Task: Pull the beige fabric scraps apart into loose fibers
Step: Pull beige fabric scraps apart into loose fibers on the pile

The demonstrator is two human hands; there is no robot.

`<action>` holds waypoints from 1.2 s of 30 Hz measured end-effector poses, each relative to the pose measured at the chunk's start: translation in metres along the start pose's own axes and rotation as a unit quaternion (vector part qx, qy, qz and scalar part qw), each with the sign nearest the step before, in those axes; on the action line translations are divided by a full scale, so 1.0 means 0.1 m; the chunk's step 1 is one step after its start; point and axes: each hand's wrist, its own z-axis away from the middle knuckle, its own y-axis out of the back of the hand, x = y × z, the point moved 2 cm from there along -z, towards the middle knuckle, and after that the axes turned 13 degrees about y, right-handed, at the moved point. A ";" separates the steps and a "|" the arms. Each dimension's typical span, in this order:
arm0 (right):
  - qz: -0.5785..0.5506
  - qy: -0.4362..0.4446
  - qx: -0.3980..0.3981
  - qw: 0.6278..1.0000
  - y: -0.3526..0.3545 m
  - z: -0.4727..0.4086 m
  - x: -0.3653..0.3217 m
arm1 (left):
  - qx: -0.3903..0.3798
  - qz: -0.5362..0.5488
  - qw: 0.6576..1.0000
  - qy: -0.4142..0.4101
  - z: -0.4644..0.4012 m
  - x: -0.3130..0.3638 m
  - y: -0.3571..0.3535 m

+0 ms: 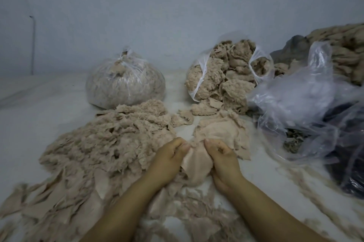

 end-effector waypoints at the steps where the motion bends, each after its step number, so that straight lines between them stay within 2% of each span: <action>1: -0.010 0.002 0.022 1.000 0.00 0.00 0.00 | -0.002 0.037 0.999 0.013 0.00 0.00 -0.02; 3: -0.005 0.015 0.044 0.999 -0.01 0.00 -0.01 | -0.025 0.109 0.993 0.036 0.01 -0.01 -0.06; 5: 0.027 0.046 0.035 0.998 -0.03 0.00 -0.03 | -0.046 0.109 0.991 0.057 0.04 -0.02 -0.10; 9: 0.078 0.103 -0.002 0.992 -0.09 0.00 -0.07 | 0.051 0.004 0.999 0.009 0.02 -0.05 -0.09; 13: 0.092 0.134 -0.019 0.987 -0.10 -0.03 -0.12 | 0.060 0.008 0.998 0.016 -0.01 -0.08 -0.03; 17: 0.086 0.100 -0.054 0.990 -0.05 -0.07 -0.19 | 0.035 0.089 0.995 0.038 0.03 -0.06 0.02; 22: 0.094 0.050 -0.086 0.991 0.01 -0.07 -0.28 | 0.008 0.101 0.993 0.054 0.07 -0.07 0.02; 25: 0.091 0.043 -0.066 0.993 0.10 -0.12 -0.33 | 0.087 0.112 0.987 0.080 0.00 -0.16 0.15; 28: 0.082 0.038 -0.066 0.994 0.14 -0.13 -0.35 | 0.151 0.055 0.985 0.061 -0.04 -0.20 0.31; 31: 0.065 0.033 -0.067 0.995 0.13 -0.12 -0.33 | 0.105 0.006 0.993 0.044 -0.01 -0.11 0.23; 36: 0.050 0.037 -0.083 0.995 0.11 -0.08 -0.35 | -0.034 -0.041 0.998 0.046 0.01 -0.02 0.02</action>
